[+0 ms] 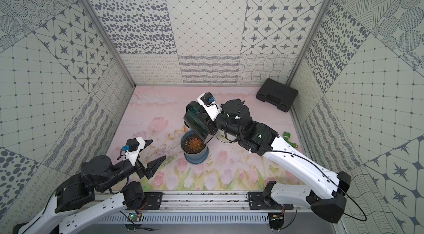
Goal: Water the succulent around the soil edge
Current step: Water the soil of the potted plant with water.
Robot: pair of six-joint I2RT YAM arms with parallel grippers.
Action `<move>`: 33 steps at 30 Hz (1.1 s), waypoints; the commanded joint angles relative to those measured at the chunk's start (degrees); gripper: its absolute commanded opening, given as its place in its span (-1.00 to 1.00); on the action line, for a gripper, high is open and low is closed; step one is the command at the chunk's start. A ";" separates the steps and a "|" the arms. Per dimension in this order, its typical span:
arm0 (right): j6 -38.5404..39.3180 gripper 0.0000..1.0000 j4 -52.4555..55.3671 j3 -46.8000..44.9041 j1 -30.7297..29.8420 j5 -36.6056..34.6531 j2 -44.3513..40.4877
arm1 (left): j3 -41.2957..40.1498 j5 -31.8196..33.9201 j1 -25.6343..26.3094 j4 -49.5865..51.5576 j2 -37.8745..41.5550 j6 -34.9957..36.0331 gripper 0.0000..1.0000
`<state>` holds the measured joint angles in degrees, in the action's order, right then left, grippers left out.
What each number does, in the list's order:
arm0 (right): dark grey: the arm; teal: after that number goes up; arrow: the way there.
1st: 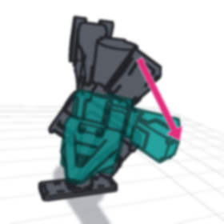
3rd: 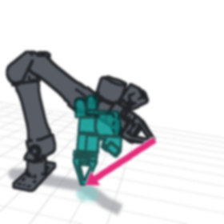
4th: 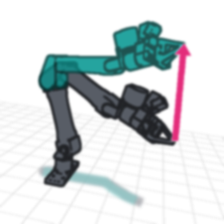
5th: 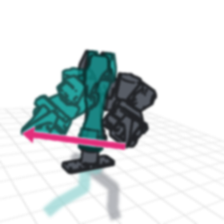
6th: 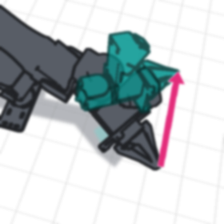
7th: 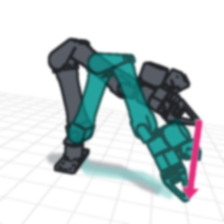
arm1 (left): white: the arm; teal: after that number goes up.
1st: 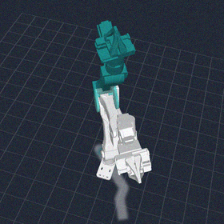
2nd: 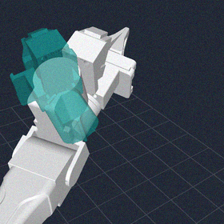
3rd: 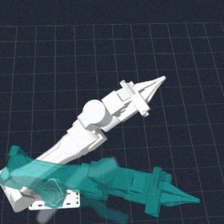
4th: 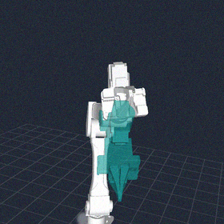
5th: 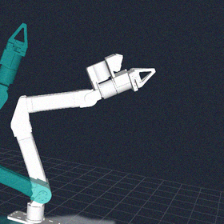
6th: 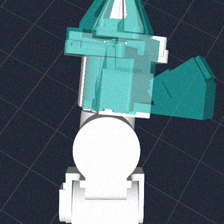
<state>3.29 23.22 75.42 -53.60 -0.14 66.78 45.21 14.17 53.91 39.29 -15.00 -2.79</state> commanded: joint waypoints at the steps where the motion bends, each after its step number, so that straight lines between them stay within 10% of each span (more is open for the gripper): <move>1: -0.02 -1.00 -3.73 0.92 -0.21 0.34 -3.07 | -0.25 1.21 -0.01 -1.05 0.24 1.30 0.97; 33: 4.51 -1.00 4.27 2.80 -0.19 -5.33 -7.29 | -0.20 1.31 0.03 -1.01 0.23 1.18 0.97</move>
<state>6.50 30.81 75.44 -53.60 -3.88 61.04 45.21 14.41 53.91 39.29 -15.00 -2.79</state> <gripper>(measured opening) 0.280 0.986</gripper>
